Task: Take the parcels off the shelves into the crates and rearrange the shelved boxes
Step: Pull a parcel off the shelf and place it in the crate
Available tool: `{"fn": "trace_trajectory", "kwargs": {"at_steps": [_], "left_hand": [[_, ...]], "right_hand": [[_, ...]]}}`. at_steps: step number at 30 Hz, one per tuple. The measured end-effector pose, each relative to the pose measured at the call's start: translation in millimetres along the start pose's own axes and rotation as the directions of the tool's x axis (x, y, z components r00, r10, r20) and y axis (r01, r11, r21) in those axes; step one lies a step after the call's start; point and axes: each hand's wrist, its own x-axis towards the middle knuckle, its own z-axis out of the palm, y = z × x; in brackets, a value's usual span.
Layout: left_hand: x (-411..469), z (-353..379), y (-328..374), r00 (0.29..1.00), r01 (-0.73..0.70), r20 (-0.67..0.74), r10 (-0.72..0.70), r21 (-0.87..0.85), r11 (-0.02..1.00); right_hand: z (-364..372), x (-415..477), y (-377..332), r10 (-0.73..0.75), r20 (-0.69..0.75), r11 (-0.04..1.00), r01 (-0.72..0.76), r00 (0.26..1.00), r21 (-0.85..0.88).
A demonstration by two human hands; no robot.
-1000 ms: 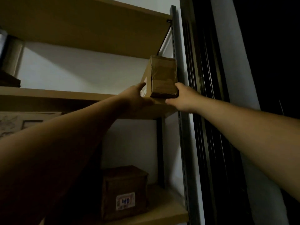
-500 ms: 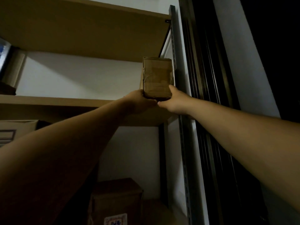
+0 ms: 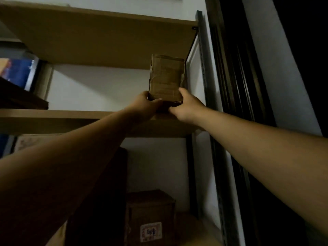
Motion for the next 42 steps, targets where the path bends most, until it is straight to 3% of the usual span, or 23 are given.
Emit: {"fn": "trace_trajectory", "kwargs": {"at_steps": [5,12,20,27,29,33,35,42], "left_hand": [[-22,-59,-3,0.996,0.034,-0.086,-0.037,-0.042,0.999],[-60,-159,-12,0.975,0.082,-0.168,-0.145,-0.337,0.938],[-86,-238,-42,0.956,-0.02,-0.293,-0.019,-0.129,0.991],[-100,-247,-47,0.968,-0.009,-0.252,0.001,-0.03,1.0],[-103,-244,-45,0.976,-0.009,-0.216,0.004,-0.018,1.0],[-109,-238,-40,0.985,-0.019,-0.17,0.024,0.034,0.999],[-113,-232,-38,0.99,-0.009,-0.138,0.005,-0.027,1.0],[-121,-212,-35,0.946,0.217,-0.19,-0.262,-0.231,0.949]], "right_hand": [[26,-15,-51,-0.026,0.009,0.998,0.026,1.0,0.052],[77,-41,-140,-0.071,0.057,0.975,0.057,0.996,0.216],[124,-76,-210,-0.07,0.056,0.964,0.053,0.996,0.259],[112,-82,-233,0.059,-0.225,0.982,-0.016,0.973,0.189],[98,-79,-233,0.065,-0.249,0.987,-0.025,0.966,0.16],[76,-73,-220,0.057,-0.125,0.988,-0.038,0.991,0.153],[70,-76,-210,0.074,-0.073,0.99,-0.065,0.995,0.128],[61,-89,-177,0.161,-0.001,0.975,-0.159,0.987,0.155]]}}
